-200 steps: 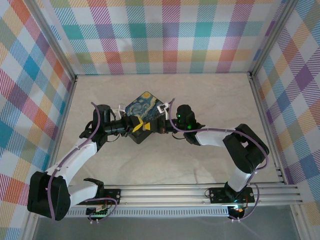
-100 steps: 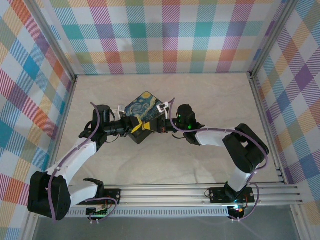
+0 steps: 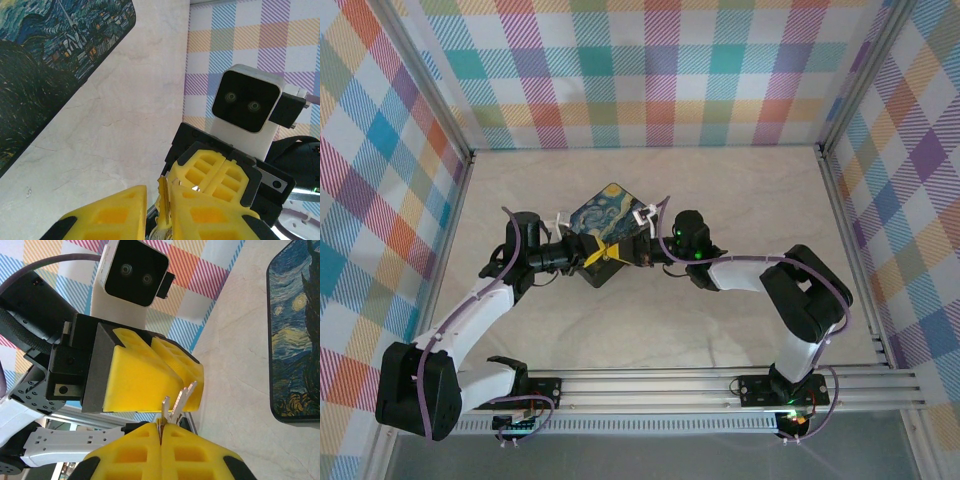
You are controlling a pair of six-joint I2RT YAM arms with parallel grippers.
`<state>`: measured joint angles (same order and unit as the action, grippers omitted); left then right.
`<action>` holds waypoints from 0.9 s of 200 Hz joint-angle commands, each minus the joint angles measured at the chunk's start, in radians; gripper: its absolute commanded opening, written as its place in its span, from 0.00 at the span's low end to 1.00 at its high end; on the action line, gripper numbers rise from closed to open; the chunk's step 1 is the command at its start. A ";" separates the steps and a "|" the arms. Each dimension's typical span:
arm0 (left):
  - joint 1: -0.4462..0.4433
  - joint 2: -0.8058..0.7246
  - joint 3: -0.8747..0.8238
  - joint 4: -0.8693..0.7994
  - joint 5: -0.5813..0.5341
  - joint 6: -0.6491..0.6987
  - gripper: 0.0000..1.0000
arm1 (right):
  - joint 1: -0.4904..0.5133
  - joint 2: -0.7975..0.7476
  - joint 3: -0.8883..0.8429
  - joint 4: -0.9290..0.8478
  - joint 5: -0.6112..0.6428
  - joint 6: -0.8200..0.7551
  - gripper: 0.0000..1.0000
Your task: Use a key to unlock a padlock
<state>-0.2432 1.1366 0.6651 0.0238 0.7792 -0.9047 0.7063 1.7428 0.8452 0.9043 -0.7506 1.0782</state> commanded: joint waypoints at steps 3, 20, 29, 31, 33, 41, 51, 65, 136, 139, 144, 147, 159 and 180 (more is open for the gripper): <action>0.018 -0.012 -0.008 0.016 0.024 -0.006 0.19 | -0.001 0.020 0.009 0.084 -0.019 0.025 0.00; 0.018 -0.011 -0.012 0.028 0.025 -0.014 0.19 | -0.001 0.028 0.010 0.094 -0.022 0.035 0.00; 0.018 -0.011 -0.012 0.028 0.026 -0.013 0.19 | -0.002 0.032 0.009 0.101 -0.025 0.041 0.00; 0.018 -0.012 -0.012 0.029 0.025 -0.014 0.19 | -0.001 0.032 0.010 0.105 -0.026 0.043 0.00; 0.018 -0.012 -0.012 0.030 0.026 -0.014 0.19 | -0.001 0.033 0.010 0.107 -0.026 0.045 0.00; 0.019 -0.010 -0.013 0.033 0.026 -0.016 0.19 | -0.001 0.037 0.010 0.117 -0.029 0.052 0.00; 0.021 -0.009 -0.014 0.038 0.026 -0.018 0.19 | -0.001 0.038 0.011 0.120 -0.032 0.057 0.00; 0.022 -0.004 -0.019 0.053 0.027 -0.029 0.19 | -0.001 0.040 0.012 0.120 -0.030 0.063 0.00; 0.025 -0.015 0.010 -0.062 -0.016 0.052 0.13 | 0.000 -0.060 0.089 -0.475 0.027 -0.217 0.00; 0.025 -0.018 0.018 -0.090 -0.029 0.075 0.13 | 0.001 -0.065 0.102 -0.532 0.040 -0.247 0.00; 0.025 -0.022 0.028 -0.133 -0.049 0.100 0.13 | 0.001 -0.072 0.124 -0.623 0.062 -0.294 0.00; 0.025 -0.026 0.032 -0.151 -0.061 0.113 0.13 | 0.001 -0.076 0.137 -0.670 0.074 -0.318 0.00; 0.028 -0.038 0.044 -0.212 -0.098 0.148 0.14 | 0.001 -0.081 0.185 -0.810 0.108 -0.403 0.00; 0.037 -0.051 0.048 -0.244 -0.124 0.155 0.16 | 0.001 -0.075 0.244 -0.879 0.119 -0.461 0.00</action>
<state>-0.2276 1.1210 0.6781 -0.1078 0.7124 -0.8211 0.7063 1.6978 1.0122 0.2844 -0.6762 0.8043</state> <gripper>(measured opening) 0.153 0.043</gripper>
